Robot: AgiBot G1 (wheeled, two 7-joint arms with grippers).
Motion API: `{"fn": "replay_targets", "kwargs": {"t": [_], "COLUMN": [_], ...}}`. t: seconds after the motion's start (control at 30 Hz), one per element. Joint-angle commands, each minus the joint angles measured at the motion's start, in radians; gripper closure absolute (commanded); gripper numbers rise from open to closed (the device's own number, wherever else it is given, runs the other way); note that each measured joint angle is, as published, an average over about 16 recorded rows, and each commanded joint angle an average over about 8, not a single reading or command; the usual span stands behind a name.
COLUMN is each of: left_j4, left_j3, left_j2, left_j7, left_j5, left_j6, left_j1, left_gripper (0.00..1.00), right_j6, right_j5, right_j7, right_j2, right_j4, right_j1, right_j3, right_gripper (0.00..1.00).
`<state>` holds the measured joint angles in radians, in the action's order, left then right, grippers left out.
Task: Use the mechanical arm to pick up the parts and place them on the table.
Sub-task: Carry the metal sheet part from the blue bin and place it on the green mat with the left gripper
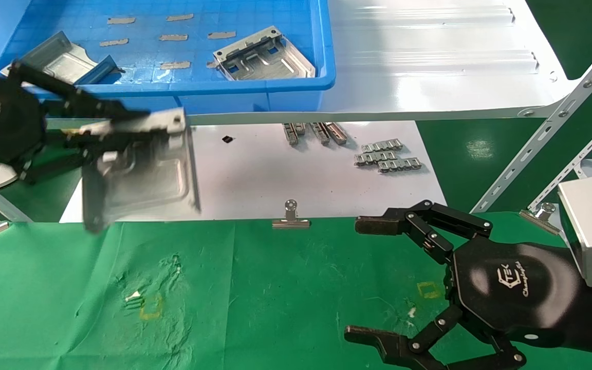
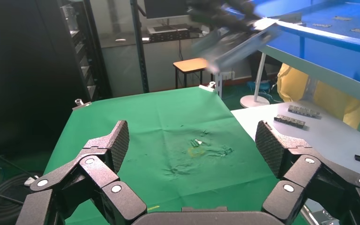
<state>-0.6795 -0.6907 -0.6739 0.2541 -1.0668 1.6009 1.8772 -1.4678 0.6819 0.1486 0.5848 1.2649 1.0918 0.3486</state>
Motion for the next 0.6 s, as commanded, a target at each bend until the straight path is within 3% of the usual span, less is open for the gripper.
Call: {"fn": "replay_targets", "kwargs": {"t": [0.03, 0.23, 0.43, 0.47, 0.5, 0.6], "left_j4": [-0.080, -0.105, -0.018, 0.004, 0.026, 0.097], "left_j3": [-0.035, -0.149, -0.246, -0.258, -0.269, -0.293], "left_j2": [0.056, 0.082, 0.049, 0.042, 0.033, 0.004], "left_j7": [-0.006, 0.084, 0.181, 0.197, 0.213, 0.259], "left_j5": [0.055, 0.026, 0.003, -0.002, -0.008, -0.031], "left_j6": [-0.004, -0.010, -0.017, -0.020, -0.025, -0.043], "left_j1": [-0.035, -0.074, -0.112, -0.117, -0.121, -0.134], "left_gripper": [1.00, 1.00, 0.99, 0.95, 0.86, 0.48], "right_j6": [0.000, 0.000, 0.000, 0.000, 0.000, 0.000], "right_j5": [0.000, 0.000, 0.000, 0.000, 0.000, 0.000], "right_j7": [0.000, 0.000, 0.000, 0.000, 0.000, 0.000], "right_j2": [0.000, 0.000, 0.000, 0.000, 0.000, 0.000], "right_j4": [0.000, 0.000, 0.000, 0.000, 0.000, 0.000], "right_j1": [0.000, 0.000, 0.000, 0.000, 0.000, 0.000], "right_j3": [0.000, 0.000, 0.000, 0.000, 0.000, 0.000], "right_gripper": [0.00, 0.00, 0.00, 0.00, 0.00, 0.00]}}
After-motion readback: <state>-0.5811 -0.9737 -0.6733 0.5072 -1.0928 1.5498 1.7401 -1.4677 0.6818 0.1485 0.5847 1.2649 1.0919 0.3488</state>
